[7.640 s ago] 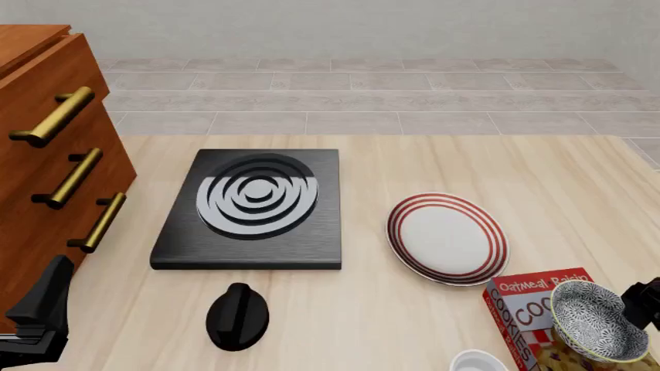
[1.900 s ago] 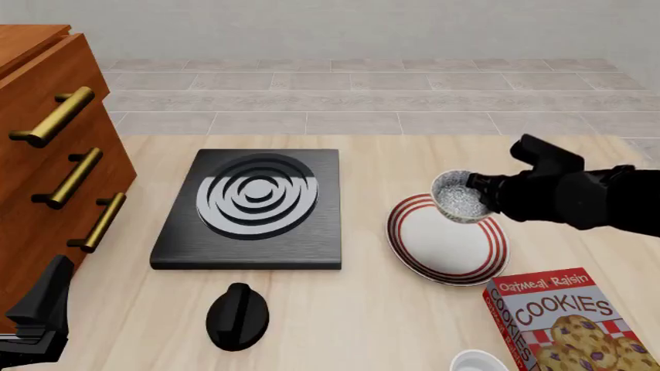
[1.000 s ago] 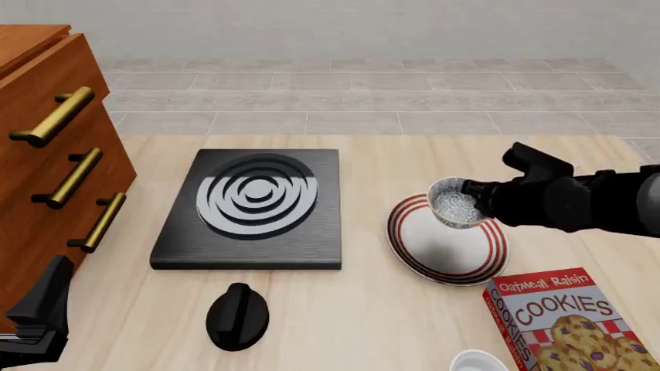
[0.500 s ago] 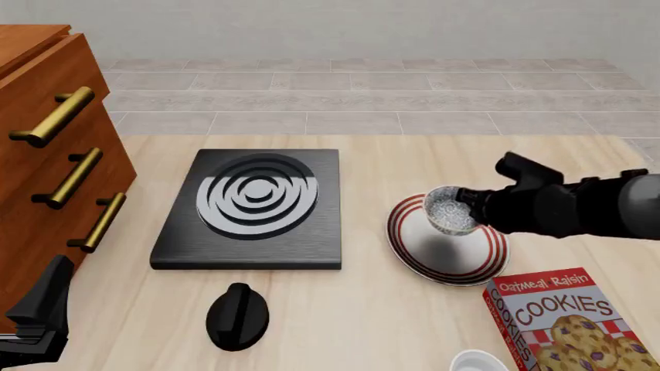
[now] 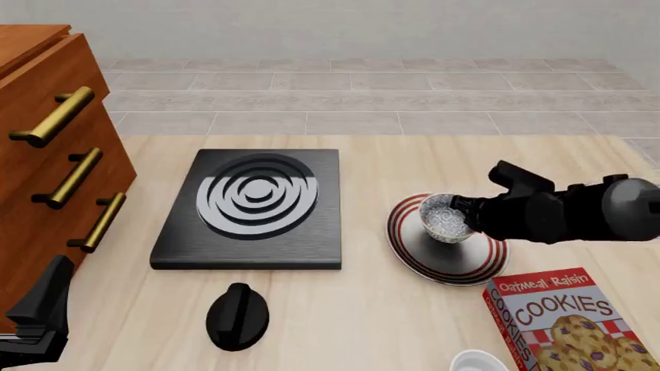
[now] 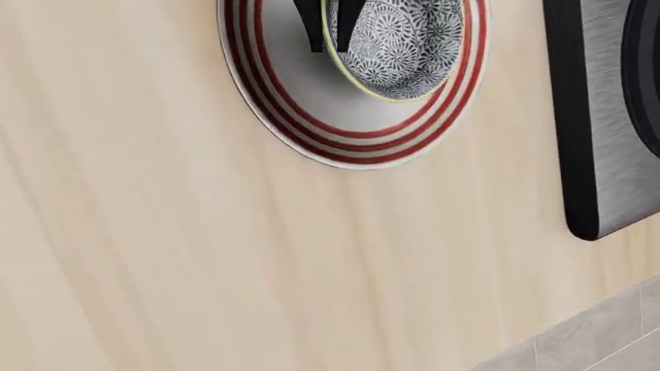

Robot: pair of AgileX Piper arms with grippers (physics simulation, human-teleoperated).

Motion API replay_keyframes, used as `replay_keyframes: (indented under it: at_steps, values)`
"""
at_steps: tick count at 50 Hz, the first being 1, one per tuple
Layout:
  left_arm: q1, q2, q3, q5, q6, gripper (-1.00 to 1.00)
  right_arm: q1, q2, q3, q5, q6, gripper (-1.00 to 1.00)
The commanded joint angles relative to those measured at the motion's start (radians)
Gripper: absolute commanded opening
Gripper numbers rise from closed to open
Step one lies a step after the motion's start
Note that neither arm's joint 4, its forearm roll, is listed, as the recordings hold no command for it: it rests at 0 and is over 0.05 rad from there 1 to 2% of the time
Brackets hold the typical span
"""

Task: Pick the akita bowl on the cookies box and place it on the plate.

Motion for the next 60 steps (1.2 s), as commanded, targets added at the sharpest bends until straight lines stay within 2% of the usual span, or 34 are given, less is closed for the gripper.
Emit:
replay_keyframes:
  at_steps: [1,39,40,60]
  values:
    - [0.000,0.000,0.000,0.000,0.000,1.00,-0.003,0.009,0.001,-0.014,0.007,-1.00]
    - [0.000,0.000,0.000,0.000,0.000,1.00,-0.005,0.032,0.001,-0.015,0.022,-1.00]
    - [0.000,0.000,0.000,0.000,0.000,1.00,-0.005,0.030,0.000,-0.012,0.023,1.00]
    - [0.000,0.000,0.000,0.000,0.000,1.00,-0.008,-0.009,-0.006,0.022,0.014,1.00]
